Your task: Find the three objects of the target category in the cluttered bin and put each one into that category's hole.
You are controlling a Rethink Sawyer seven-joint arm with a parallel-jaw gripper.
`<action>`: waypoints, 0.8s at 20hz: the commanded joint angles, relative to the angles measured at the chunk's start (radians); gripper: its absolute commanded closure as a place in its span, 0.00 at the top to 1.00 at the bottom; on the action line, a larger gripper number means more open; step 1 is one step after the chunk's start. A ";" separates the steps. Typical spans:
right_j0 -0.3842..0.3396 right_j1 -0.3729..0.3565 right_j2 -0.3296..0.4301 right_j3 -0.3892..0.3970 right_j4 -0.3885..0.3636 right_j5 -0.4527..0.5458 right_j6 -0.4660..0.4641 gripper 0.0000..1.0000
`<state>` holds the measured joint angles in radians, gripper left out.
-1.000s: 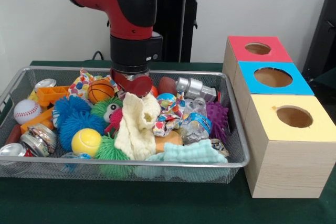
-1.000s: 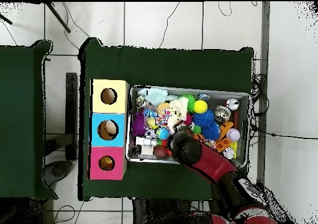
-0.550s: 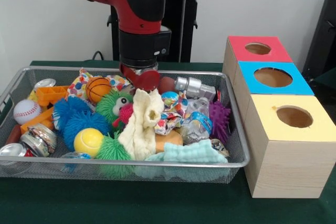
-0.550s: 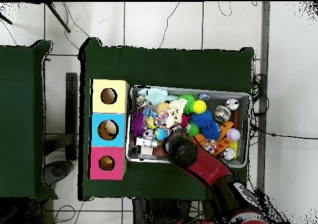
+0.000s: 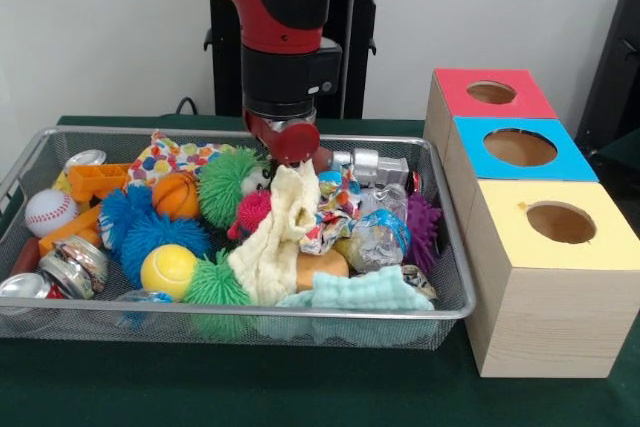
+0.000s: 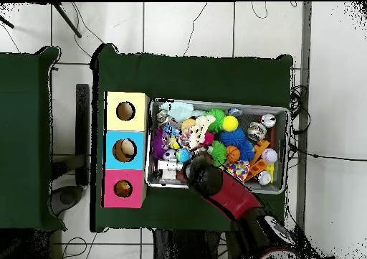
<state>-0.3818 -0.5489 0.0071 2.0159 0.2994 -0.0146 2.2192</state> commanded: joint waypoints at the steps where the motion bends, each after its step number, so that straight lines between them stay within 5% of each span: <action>1: 0.068 -0.017 0.105 0.179 0.055 0.239 0.203 0.00; 16: 0.177 -0.211 0.032 0.195 0.120 0.456 0.202 0.00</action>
<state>-0.2436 -0.7069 -0.0093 2.1248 0.3811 0.2319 2.2192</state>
